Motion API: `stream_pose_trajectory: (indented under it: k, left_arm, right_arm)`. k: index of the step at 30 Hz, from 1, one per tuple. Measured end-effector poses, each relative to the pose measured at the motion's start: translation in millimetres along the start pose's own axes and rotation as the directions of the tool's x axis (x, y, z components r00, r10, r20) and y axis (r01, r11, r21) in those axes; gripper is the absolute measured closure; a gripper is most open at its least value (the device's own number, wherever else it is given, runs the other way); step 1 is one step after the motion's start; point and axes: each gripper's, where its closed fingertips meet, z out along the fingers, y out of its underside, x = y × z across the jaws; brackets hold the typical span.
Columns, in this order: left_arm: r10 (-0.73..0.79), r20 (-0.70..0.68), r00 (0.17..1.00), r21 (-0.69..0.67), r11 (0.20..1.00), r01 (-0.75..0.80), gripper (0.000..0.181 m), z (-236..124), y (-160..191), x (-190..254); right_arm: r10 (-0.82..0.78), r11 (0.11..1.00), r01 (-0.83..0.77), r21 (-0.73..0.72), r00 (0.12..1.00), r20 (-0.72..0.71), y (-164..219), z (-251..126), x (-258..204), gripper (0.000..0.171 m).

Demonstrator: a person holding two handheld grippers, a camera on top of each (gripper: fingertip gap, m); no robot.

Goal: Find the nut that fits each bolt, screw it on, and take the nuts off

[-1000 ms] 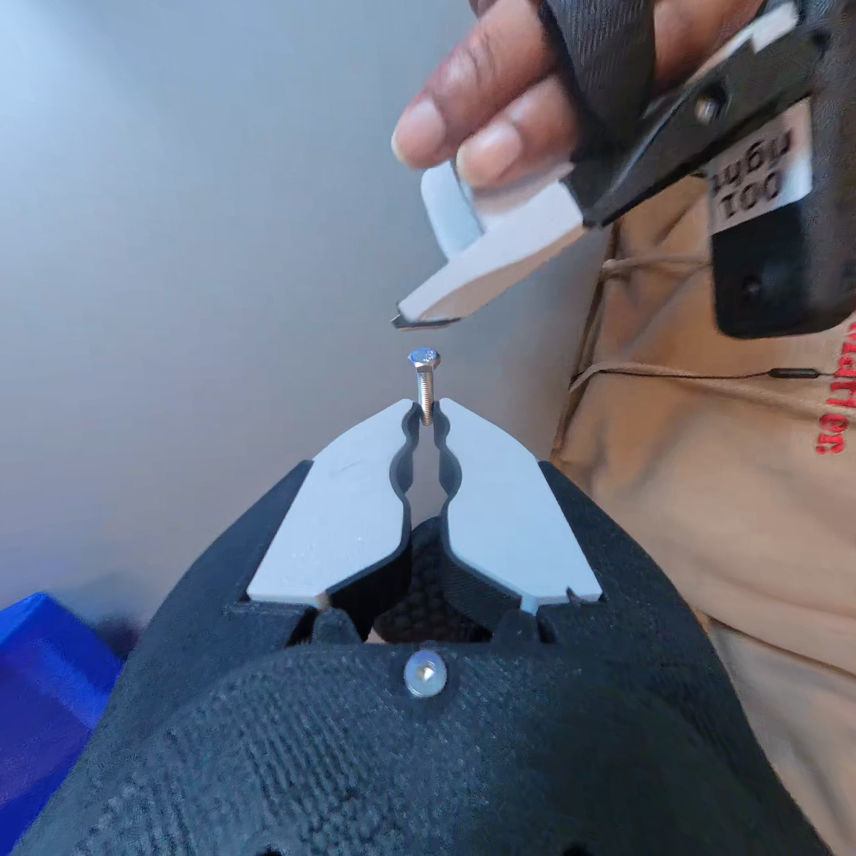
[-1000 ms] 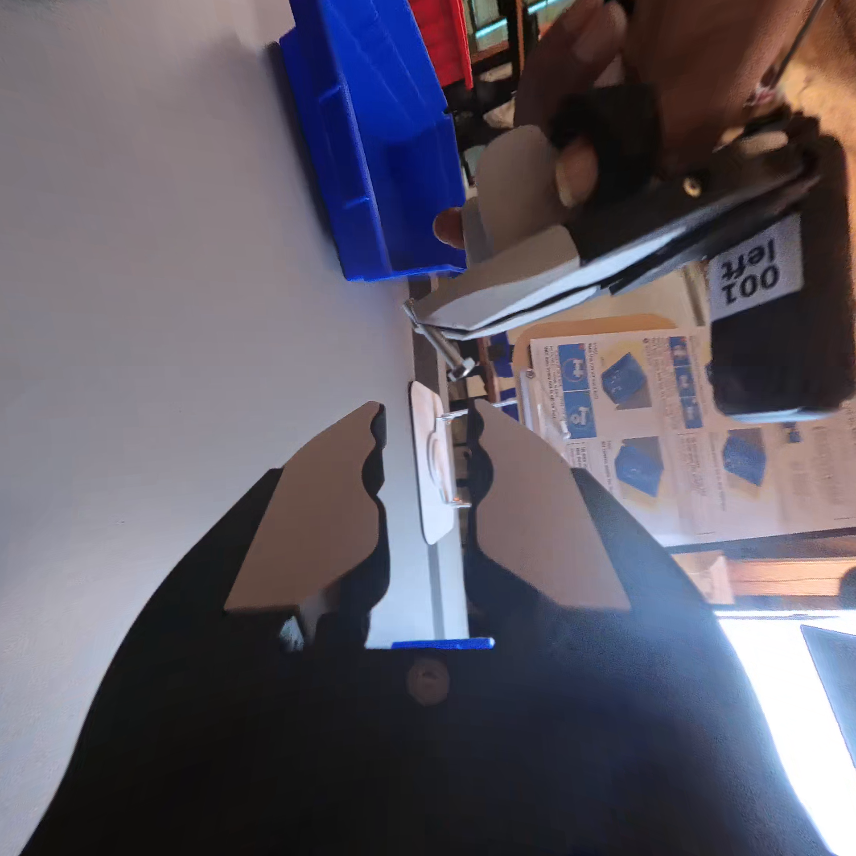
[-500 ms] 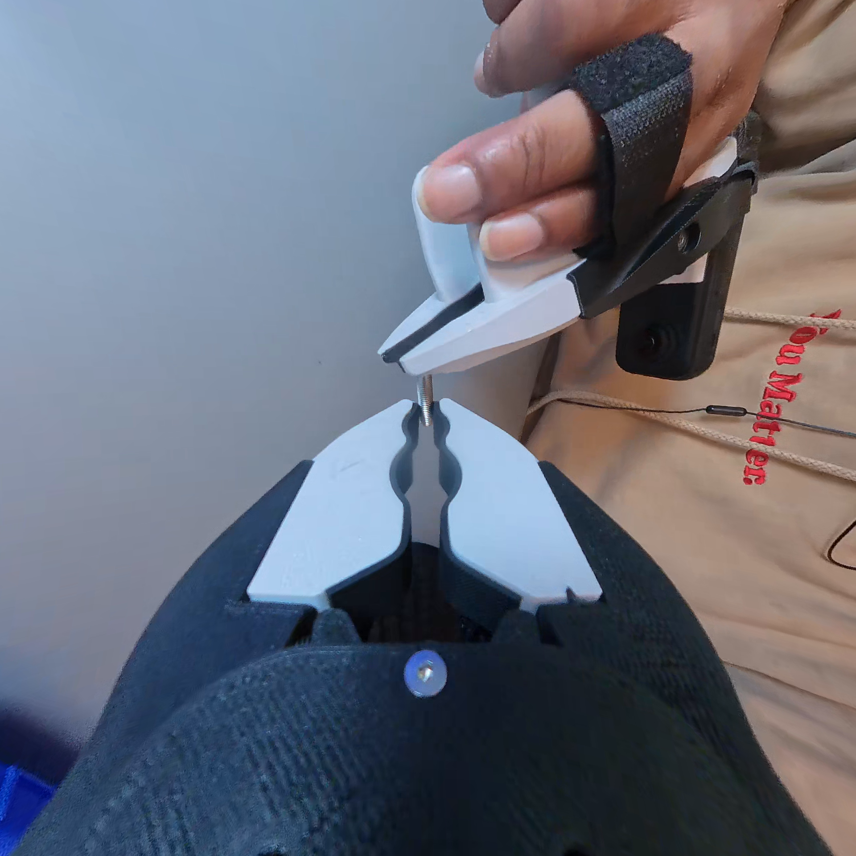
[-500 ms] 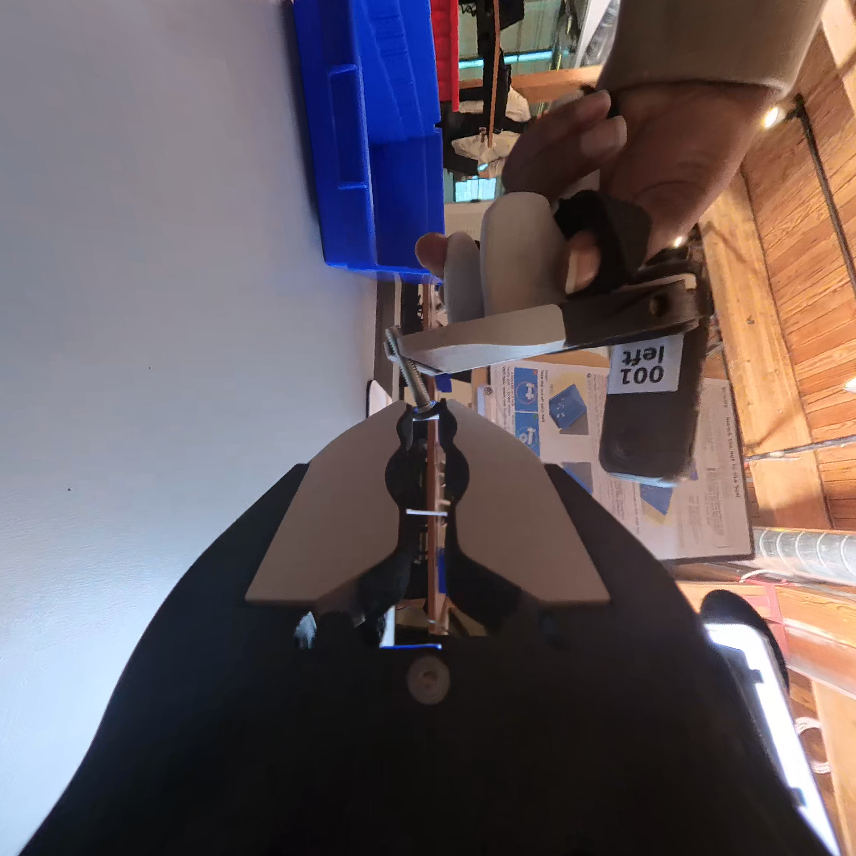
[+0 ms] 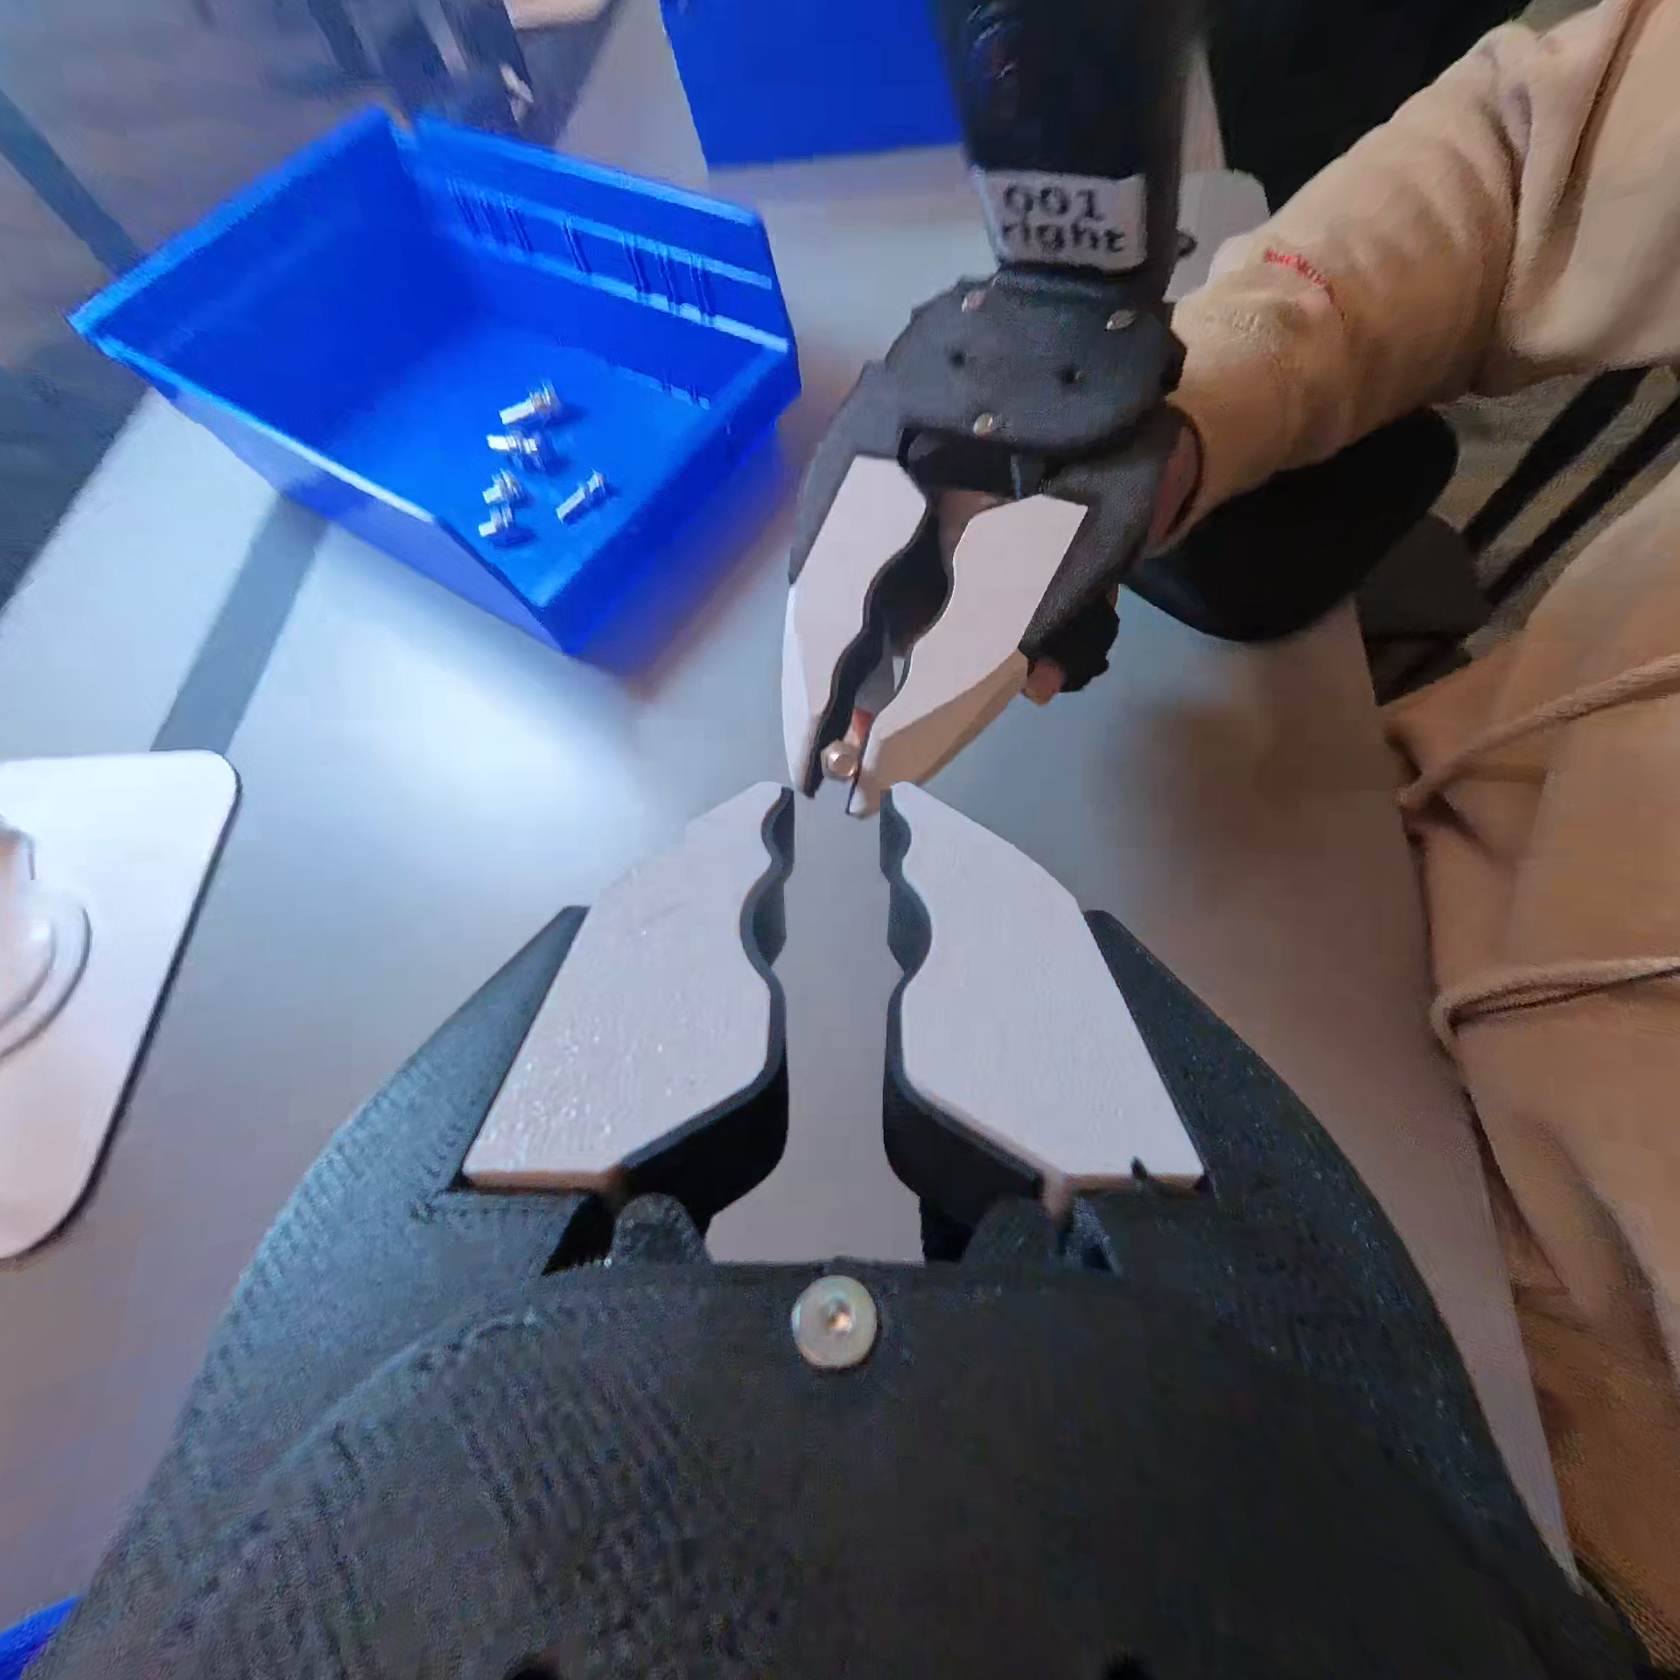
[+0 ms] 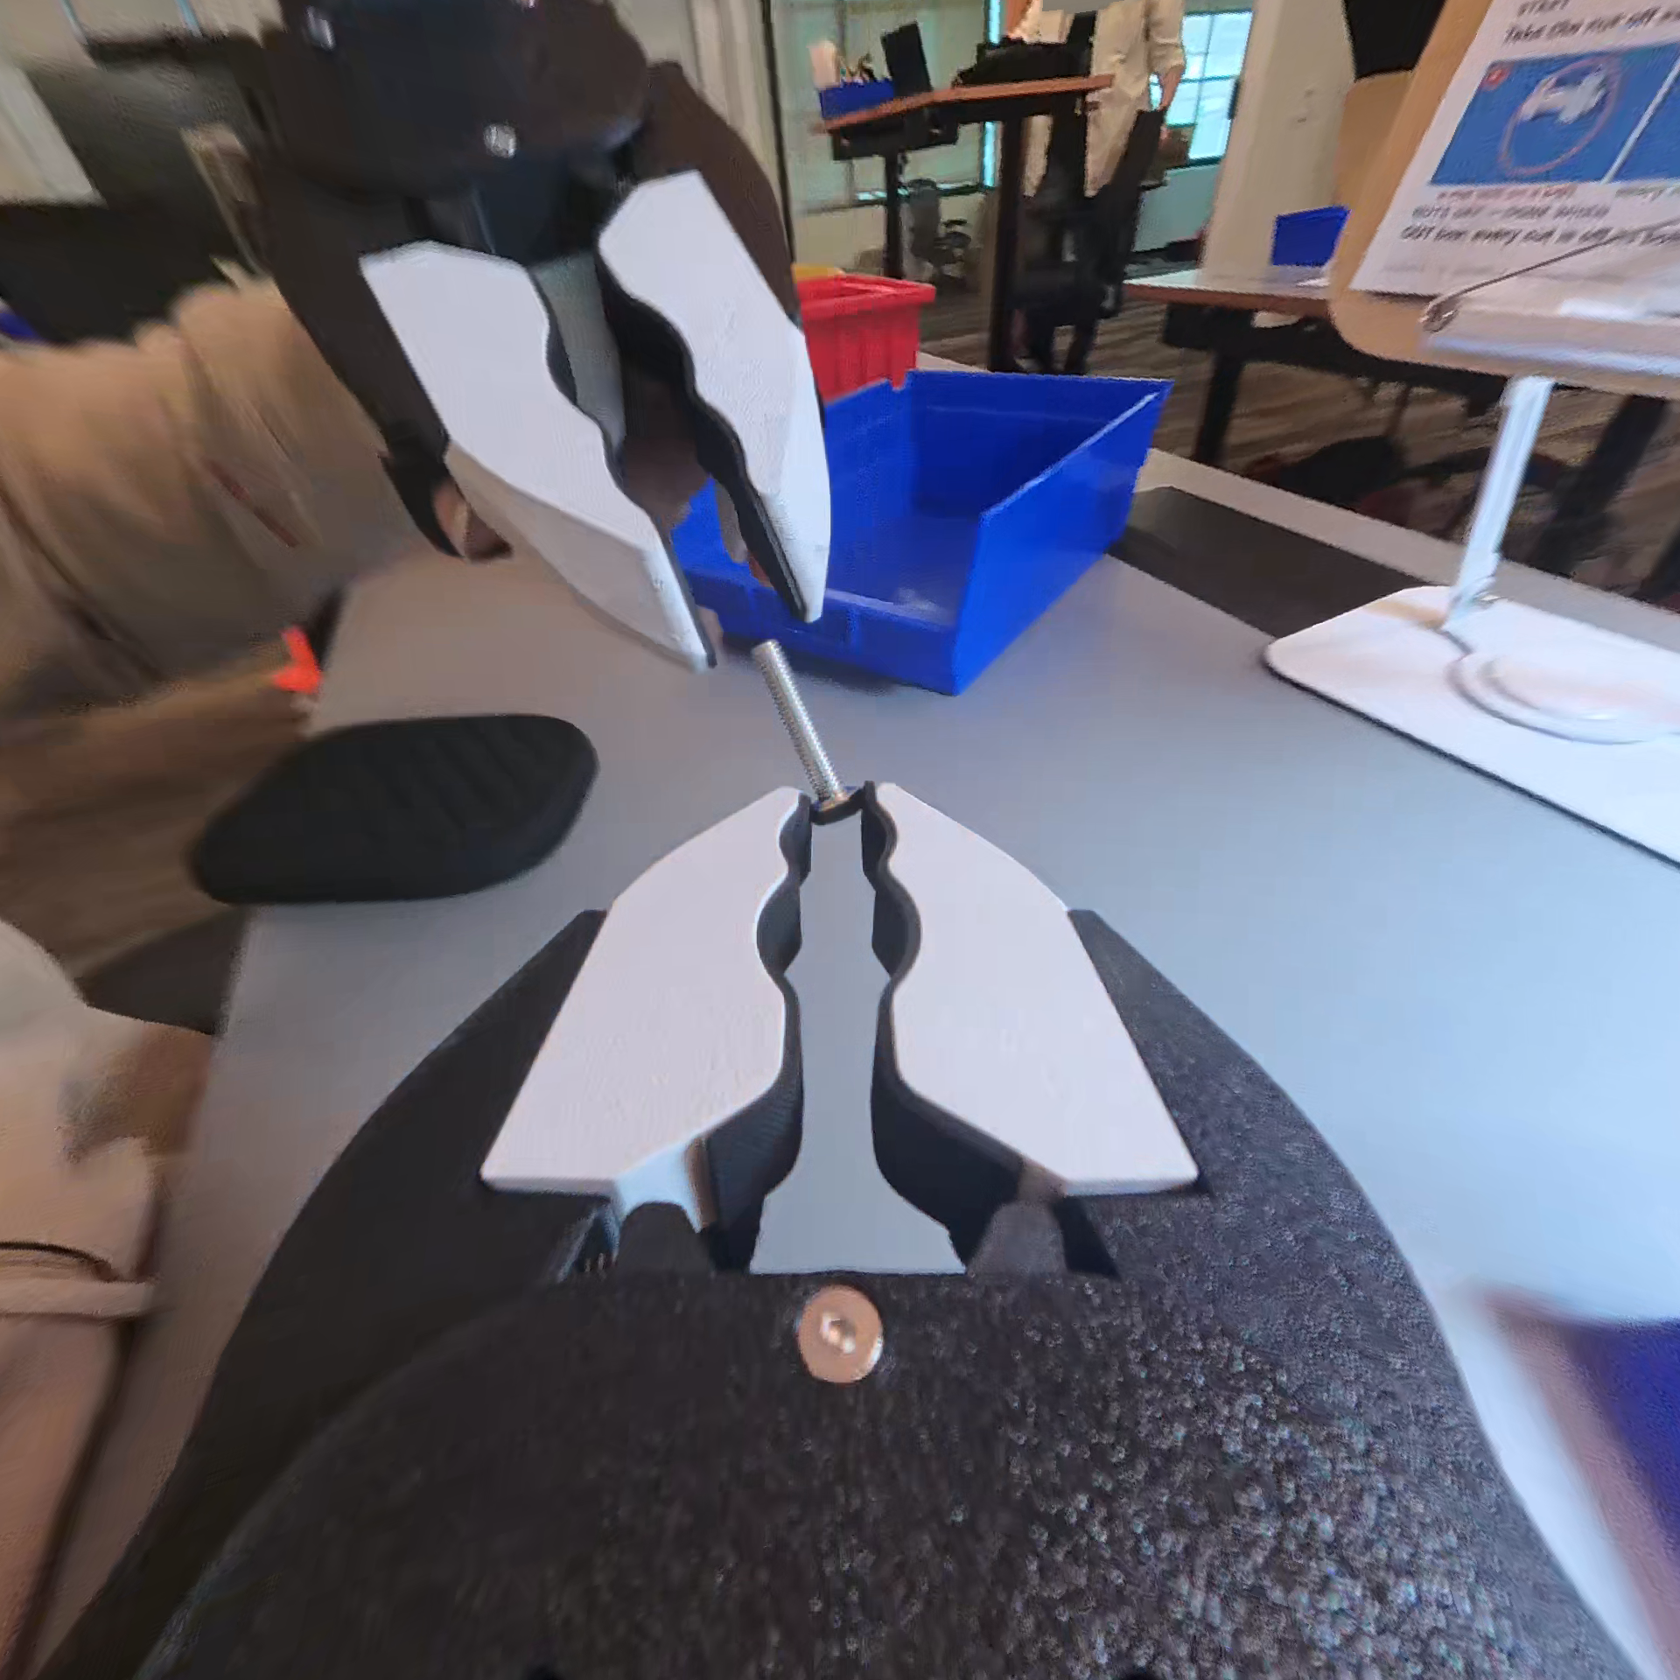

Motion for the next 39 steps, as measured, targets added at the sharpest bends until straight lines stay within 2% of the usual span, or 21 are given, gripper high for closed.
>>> stream_pose_trajectory:
  k: [3,6,12,19,39]
  left_arm:
    - [0.018,-0.001,1.0,0.108,0.994,-0.018,0.167,1,-9,10]
    - [0.026,-0.04,0.999,0.143,0.99,-0.02,0.168,4,-9,18]
    - [0.023,-0.136,0.99,0.196,0.981,0.004,0.176,4,-16,31]
    - [-0.057,-0.215,0.975,0.226,0.968,0.106,0.175,4,-21,31]
    - [-0.086,-0.21,0.974,0.162,0.979,0.121,0.176,17,-22,31]
  right_arm:
    - [0.103,0.994,-0.106,0.029,0.991,0.089,-5,-2,-13,0.161]
    - [0.174,0.981,-0.186,0.055,0.968,0.182,-12,-5,-27,0.161]
    - [0.161,0.976,-0.193,0.1,0.952,0.258,-17,-8,-38,0.161]
    - [0.027,0.993,-0.051,0.104,0.976,0.217,-17,-9,-36,0.154]
    - [-0.021,0.998,0.01,0.067,0.986,0.163,-12,-7,-33,0.158]
